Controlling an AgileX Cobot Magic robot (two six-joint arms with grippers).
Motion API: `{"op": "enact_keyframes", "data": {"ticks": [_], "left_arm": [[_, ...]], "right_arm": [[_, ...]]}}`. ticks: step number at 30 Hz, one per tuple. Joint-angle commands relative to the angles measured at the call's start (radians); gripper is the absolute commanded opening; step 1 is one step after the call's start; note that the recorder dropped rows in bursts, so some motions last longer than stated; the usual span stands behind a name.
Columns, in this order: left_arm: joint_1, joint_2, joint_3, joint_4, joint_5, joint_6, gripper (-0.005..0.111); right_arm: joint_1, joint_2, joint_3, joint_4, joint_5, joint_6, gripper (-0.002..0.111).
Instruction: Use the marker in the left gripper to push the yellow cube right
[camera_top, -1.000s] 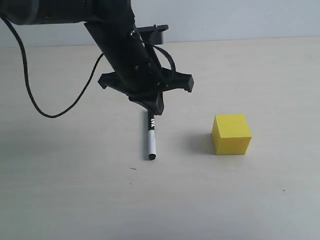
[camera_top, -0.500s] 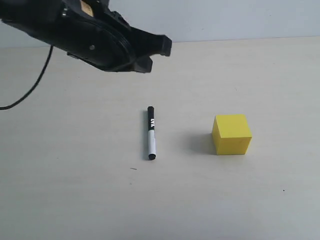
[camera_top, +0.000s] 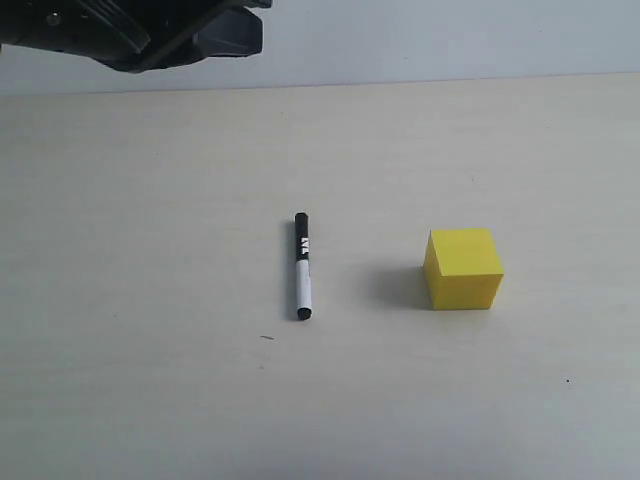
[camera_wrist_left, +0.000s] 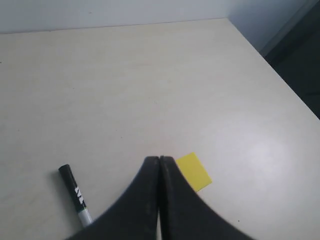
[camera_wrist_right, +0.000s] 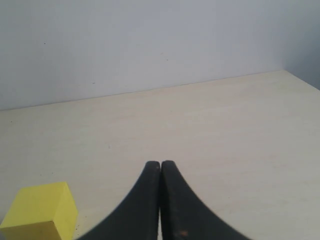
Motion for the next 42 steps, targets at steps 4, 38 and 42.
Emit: {"op": "enact_keyframes", "data": {"ticks": [4, 38, 42], "left_arm": [[0.003, -0.006, 0.005, -0.011, -0.009, 0.006, 0.0], [0.521, -1.235, 0.412, 0.279, 0.152, 0.063, 0.0], [0.521, -1.308, 0.479, 0.3, 0.152, 0.065, 0.0]], "right_arm": [[-0.003, -0.005, 0.006, -0.007, -0.006, -0.006, 0.0], [-0.003, -0.005, 0.006, -0.007, -0.006, -0.006, 0.0], [-0.003, -0.005, 0.006, -0.007, -0.006, -0.006, 0.0]]}}
